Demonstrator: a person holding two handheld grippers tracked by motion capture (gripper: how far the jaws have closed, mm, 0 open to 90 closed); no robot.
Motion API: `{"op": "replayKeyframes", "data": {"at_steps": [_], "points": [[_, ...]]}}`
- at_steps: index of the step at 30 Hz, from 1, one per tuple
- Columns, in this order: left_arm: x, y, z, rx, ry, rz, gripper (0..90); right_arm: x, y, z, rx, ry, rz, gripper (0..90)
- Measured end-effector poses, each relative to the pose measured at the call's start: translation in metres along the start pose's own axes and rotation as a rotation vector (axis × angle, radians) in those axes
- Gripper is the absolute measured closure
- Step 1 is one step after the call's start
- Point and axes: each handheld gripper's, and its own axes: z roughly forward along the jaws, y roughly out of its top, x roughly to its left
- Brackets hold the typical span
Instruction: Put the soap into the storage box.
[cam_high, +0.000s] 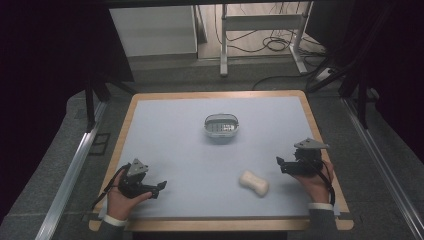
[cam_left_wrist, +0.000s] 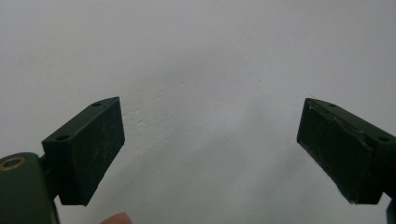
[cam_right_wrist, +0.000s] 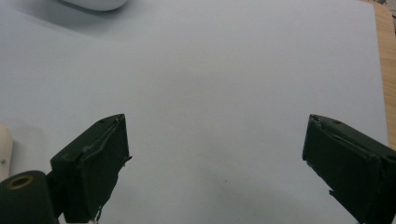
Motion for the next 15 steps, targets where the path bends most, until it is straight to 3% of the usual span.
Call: {"op": "replayKeyframes", "data": {"at_steps": [5, 15], "points": [[0.0011, 0.0001, 0.0009, -0.004, -0.003, 0.001, 7.9, 0.0019, -0.0006, -0.0029, -0.031, -0.021, -0.004, 11.6], [0.001, 0.0002, 0.0011, -0.003, -0.009, 0.0, 7.9, 0.001, -0.0011, -0.0017, -0.022, -0.008, 0.016, 11.6]]}}
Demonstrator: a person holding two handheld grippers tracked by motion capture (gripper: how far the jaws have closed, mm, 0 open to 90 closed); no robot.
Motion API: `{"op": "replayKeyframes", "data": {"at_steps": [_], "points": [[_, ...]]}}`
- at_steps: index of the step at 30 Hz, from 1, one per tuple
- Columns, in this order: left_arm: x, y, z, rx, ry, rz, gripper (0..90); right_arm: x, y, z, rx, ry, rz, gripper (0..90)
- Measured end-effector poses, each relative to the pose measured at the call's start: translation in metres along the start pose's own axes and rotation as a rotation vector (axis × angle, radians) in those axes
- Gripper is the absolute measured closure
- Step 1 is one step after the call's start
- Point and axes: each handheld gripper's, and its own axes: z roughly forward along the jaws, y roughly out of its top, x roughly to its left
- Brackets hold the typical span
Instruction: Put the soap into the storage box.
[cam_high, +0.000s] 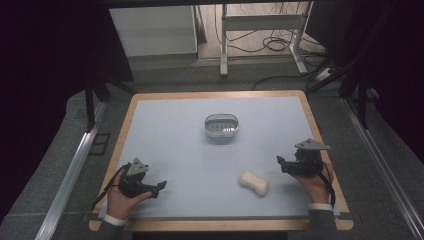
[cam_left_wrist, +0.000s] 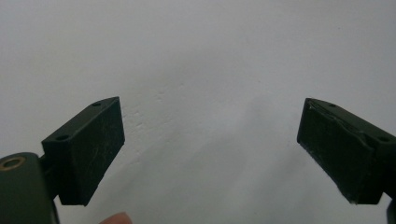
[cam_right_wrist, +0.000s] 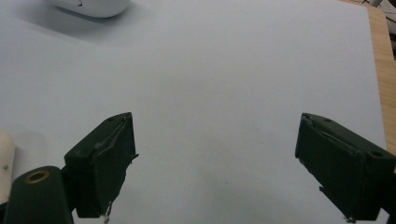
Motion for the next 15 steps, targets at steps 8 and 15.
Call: {"op": "replayKeyframes", "data": {"at_steps": [8, 15], "points": [[0.0006, -0.0001, -0.0014, 0.0, 0.001, 0.003, 7.8, -0.0012, -0.0004, 0.0006, 0.016, -0.005, 0.017, 13.0], [0.0014, 0.0004, -0.0055, -0.001, -0.002, -0.012, 7.6, -0.0032, -0.0014, 0.0009, 0.023, -0.009, 0.023, 14.2]]}}
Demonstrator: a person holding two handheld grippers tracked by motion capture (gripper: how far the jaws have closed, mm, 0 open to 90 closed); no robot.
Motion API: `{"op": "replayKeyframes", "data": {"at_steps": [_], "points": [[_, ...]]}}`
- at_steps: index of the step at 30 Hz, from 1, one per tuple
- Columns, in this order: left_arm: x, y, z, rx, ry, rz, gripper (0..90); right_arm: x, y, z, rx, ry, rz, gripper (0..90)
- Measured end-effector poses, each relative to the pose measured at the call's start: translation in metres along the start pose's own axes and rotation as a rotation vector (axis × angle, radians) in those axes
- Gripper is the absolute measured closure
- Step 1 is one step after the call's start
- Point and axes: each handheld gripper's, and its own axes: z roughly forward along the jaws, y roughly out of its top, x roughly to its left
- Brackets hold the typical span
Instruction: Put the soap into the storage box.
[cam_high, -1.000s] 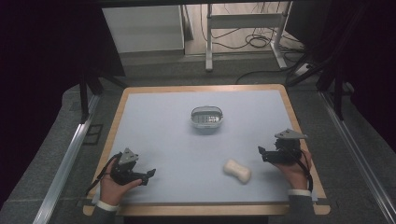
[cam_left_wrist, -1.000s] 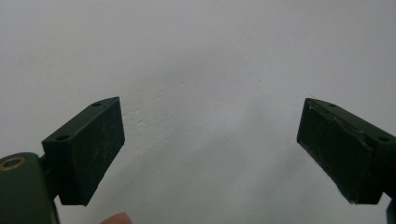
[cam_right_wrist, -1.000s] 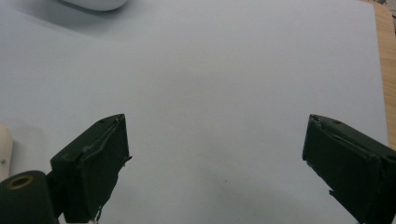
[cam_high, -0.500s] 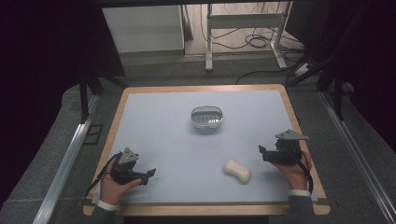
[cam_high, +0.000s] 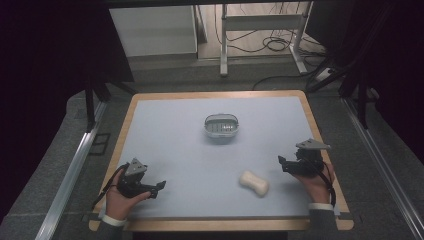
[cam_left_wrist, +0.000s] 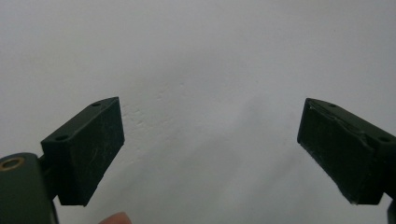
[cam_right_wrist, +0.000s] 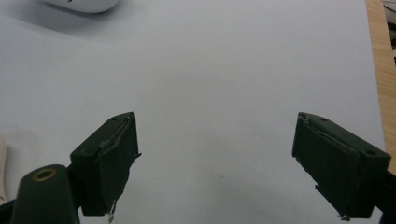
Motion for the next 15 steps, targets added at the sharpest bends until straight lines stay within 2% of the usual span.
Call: {"op": "replayKeyframes", "data": {"at_steps": [3, 6, 8, 15], "points": [[0.0011, 0.0001, -0.0012, 0.003, 0.008, -0.001, 7.6, -0.0001, 0.0001, -0.0013, 0.007, -0.008, -0.008, 15.0], [0.0016, 0.0003, -0.0025, 0.002, 0.0, 0.001, 7.6, -0.0003, -0.0003, -0.0019, 0.021, 0.007, -0.007, 16.6], [0.0022, 0.0003, -0.0034, 0.0, -0.004, 0.002, 7.6, 0.0005, 0.0012, -0.005, 0.04, 0.003, -0.031, 18.4], [0.0024, 0.0005, -0.0052, 0.012, -0.019, -0.008, 7.3, 0.0016, 0.0066, -0.0107, 0.049, 0.016, -0.043, 18.6]]}}
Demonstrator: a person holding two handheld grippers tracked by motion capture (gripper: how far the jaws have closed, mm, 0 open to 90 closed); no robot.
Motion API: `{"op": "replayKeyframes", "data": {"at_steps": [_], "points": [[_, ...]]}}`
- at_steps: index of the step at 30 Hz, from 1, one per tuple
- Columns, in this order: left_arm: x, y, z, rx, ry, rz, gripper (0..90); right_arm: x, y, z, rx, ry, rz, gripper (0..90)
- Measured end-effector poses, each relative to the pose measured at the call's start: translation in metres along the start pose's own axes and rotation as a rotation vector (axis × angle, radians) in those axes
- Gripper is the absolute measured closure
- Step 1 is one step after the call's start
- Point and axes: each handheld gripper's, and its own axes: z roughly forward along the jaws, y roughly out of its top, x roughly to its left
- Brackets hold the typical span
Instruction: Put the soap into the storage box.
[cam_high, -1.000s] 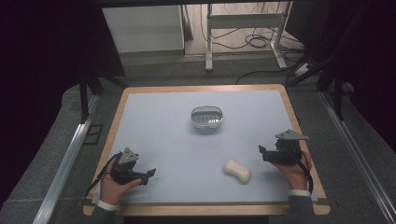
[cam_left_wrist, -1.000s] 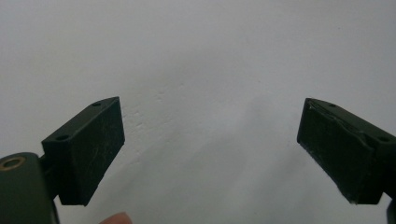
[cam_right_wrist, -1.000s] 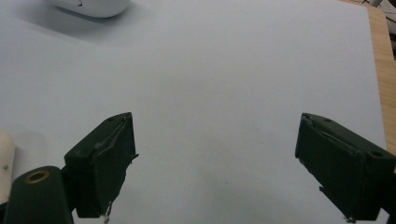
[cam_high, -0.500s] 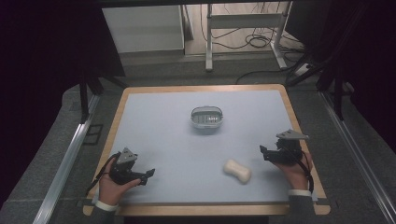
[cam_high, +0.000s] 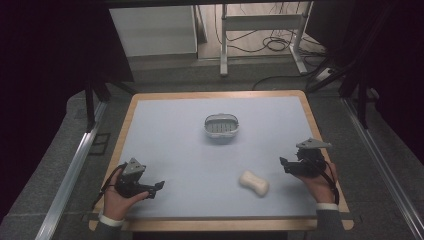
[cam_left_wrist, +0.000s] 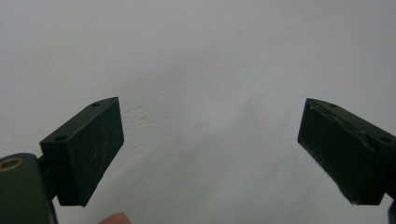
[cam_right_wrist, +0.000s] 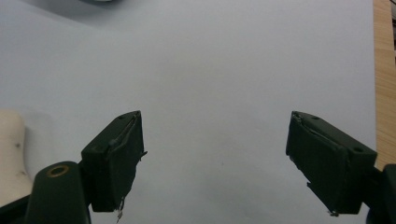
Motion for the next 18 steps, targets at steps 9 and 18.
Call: {"op": "replayKeyframes", "data": {"at_steps": [9, 18], "points": [[0.001, 0.0, -0.001, -0.001, 0.002, 0.002, 7.3, -0.003, 0.007, -0.006, 0.022, 0.009, -0.06, 22.3], [-0.001, 0.0, -0.001, -0.003, -0.007, 0.002, 7.3, 0.002, 0.019, -0.011, 0.034, 0.037, -0.054, 22.9]]}}
